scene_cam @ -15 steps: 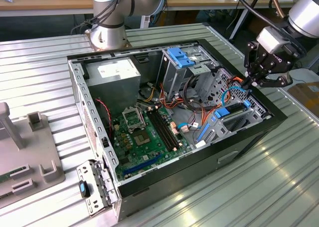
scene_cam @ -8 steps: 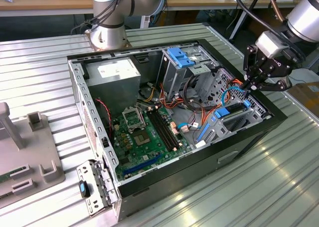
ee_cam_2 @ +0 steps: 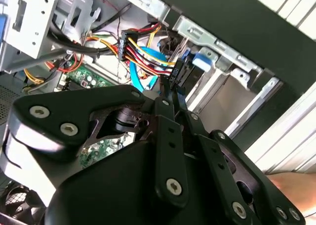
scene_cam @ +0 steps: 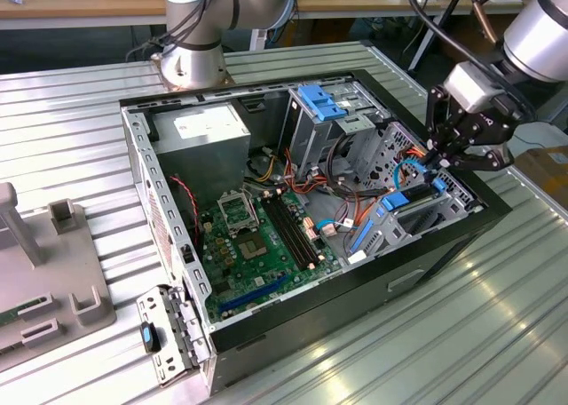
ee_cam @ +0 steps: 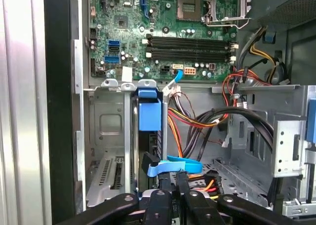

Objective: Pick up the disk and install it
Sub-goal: 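Insert the first disk wire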

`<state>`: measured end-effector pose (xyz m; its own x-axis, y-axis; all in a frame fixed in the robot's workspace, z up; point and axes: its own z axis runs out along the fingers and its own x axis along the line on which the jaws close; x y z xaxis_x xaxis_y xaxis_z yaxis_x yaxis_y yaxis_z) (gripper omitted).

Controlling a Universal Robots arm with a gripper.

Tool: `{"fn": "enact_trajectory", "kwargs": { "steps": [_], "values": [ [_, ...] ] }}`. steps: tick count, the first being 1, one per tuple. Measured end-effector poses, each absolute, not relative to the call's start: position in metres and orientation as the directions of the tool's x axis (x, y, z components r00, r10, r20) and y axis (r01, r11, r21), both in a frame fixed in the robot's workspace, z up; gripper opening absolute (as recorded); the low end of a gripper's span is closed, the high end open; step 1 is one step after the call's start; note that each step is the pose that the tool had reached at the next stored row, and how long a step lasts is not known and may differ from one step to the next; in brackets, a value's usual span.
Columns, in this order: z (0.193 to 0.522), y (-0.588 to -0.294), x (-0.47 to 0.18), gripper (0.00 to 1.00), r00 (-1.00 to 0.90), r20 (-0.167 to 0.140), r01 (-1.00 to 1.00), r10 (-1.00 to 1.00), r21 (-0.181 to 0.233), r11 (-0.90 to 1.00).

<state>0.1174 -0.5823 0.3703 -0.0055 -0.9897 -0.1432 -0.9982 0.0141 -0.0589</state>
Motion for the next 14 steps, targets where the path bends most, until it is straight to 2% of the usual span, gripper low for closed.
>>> {"fn": "enact_trajectory", "kwargs": {
  "steps": [14],
  "values": [
    [0.3643,-0.5856,0.1083,0.16,-0.057,-0.131,-0.996,-0.990,-0.061,0.066]
  ]
}}
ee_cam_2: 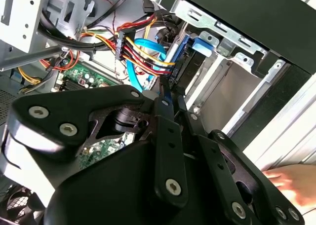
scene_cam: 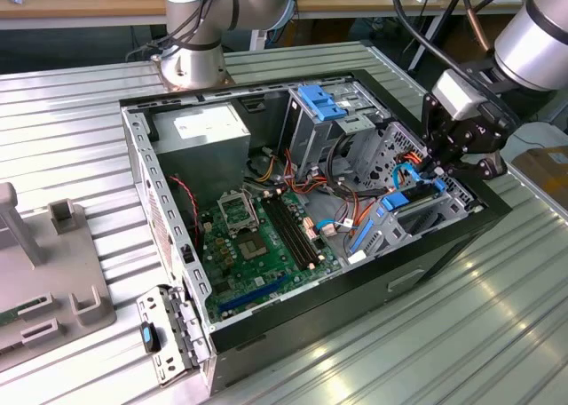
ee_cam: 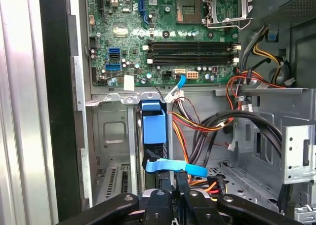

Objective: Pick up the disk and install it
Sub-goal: 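Insert the first disk wire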

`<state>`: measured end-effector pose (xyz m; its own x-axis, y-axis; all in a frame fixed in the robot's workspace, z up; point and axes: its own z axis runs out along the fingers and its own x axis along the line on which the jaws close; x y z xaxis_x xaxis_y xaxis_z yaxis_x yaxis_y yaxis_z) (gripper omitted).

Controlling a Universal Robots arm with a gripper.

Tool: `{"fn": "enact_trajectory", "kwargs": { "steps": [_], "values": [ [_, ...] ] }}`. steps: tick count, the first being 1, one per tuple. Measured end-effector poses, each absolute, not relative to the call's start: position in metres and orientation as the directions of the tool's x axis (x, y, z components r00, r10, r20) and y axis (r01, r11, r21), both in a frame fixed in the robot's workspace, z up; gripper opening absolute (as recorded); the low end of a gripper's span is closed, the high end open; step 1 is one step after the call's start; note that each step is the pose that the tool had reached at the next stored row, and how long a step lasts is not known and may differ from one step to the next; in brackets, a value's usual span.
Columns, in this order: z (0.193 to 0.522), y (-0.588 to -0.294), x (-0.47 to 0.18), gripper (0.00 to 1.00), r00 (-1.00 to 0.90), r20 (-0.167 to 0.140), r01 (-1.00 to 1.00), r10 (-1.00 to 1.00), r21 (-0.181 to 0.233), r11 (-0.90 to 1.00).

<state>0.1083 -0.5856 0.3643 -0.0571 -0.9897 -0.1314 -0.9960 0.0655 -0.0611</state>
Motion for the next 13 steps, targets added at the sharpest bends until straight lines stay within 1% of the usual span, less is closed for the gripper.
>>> {"fn": "enact_trajectory", "kwargs": {
  "steps": [13],
  "values": [
    [0.353,-0.588,0.108,0.16,-0.069,-0.131,-0.995,-0.989,-0.061,0.077]
  ]
}}
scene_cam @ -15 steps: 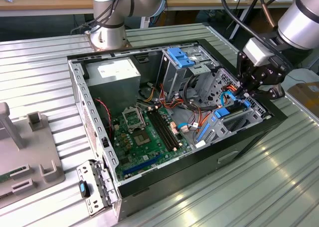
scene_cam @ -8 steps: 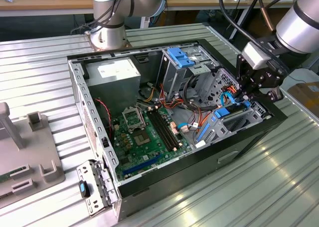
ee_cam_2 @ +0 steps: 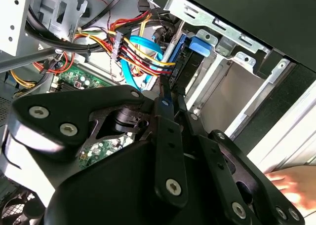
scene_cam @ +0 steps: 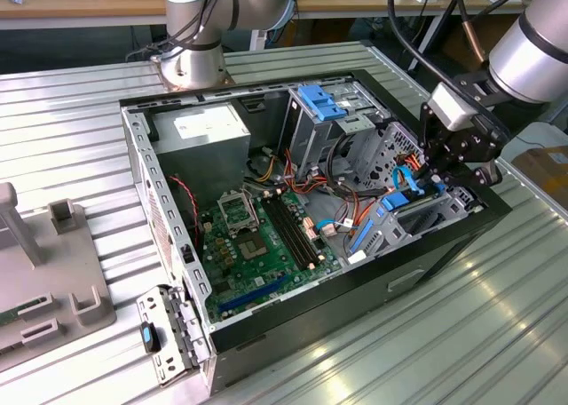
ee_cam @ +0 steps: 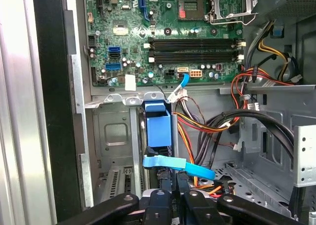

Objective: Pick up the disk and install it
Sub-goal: 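Insert the first disk wire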

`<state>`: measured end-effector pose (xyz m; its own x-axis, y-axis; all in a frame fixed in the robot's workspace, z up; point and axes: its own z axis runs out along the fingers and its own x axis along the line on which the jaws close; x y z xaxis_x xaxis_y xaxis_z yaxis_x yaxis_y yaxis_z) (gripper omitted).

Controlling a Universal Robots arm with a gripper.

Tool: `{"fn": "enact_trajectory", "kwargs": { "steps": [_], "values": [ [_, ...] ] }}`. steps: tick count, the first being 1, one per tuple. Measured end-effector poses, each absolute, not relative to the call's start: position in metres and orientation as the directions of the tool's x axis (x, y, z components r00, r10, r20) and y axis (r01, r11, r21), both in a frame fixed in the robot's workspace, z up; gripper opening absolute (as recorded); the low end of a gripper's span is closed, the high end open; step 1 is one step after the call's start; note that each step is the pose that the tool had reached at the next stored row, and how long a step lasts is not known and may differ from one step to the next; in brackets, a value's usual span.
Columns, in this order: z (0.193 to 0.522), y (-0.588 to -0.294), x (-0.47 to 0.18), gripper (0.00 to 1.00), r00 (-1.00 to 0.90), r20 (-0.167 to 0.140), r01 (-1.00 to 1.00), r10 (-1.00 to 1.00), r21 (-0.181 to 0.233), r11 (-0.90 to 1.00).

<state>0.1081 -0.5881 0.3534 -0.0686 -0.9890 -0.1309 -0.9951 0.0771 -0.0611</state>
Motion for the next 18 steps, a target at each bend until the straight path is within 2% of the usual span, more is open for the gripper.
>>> {"fn": "enact_trajectory", "kwargs": {
  "steps": [18],
  "values": [
    [0.3457,-0.5885,0.1079,0.16,-0.081,-0.130,-0.994,-0.988,-0.061,0.090]
  ]
}}
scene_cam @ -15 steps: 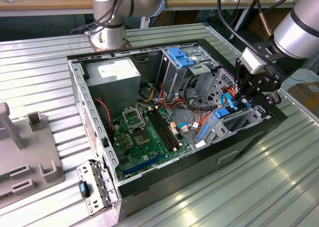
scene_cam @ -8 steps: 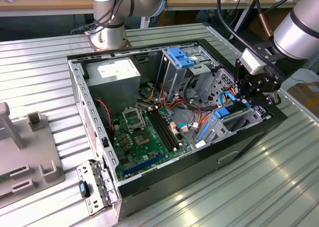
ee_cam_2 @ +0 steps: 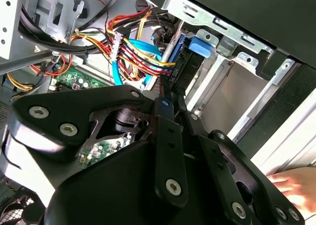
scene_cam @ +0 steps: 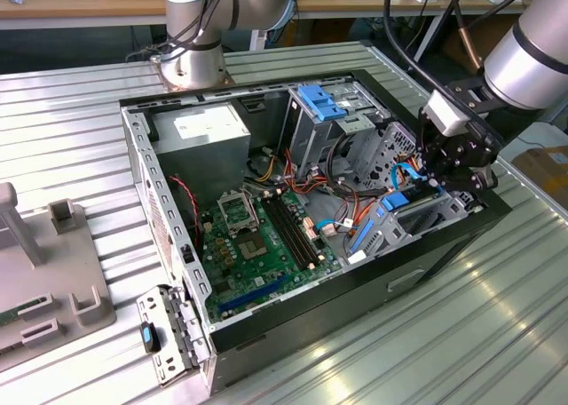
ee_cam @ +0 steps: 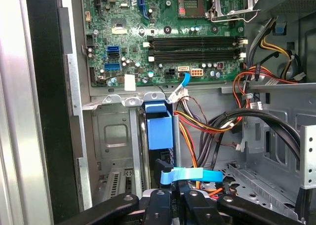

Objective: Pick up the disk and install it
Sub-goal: 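Insert the first disk wire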

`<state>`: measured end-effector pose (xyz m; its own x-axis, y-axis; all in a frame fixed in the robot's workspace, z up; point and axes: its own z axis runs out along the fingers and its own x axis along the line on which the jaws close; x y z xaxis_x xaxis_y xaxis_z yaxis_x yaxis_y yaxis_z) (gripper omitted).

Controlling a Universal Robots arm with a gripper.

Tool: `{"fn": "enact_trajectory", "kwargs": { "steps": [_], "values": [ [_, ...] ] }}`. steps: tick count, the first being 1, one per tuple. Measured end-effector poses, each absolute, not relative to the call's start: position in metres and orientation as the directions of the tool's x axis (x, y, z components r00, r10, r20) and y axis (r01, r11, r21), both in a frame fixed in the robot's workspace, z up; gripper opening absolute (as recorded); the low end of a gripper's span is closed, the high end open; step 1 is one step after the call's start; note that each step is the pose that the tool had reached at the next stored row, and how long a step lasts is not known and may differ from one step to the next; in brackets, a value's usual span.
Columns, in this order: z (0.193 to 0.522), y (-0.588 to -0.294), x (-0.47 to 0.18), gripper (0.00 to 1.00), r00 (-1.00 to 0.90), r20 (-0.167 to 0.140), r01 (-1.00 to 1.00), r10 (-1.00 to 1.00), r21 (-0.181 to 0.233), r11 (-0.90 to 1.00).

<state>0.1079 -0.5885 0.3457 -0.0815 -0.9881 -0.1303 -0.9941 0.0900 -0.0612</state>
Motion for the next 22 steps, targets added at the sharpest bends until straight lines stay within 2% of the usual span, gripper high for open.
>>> {"fn": "enact_trajectory", "kwargs": {
  "steps": [16,22],
  "values": [
    [0.3493,-0.5891,0.1075,0.16,-0.100,-0.131,-0.992,-0.986,-0.063,0.109],
    [0.3493,-0.5891,0.1076,0.16,-0.101,-0.130,-0.993,-0.986,-0.052,0.109]
  ]
}}
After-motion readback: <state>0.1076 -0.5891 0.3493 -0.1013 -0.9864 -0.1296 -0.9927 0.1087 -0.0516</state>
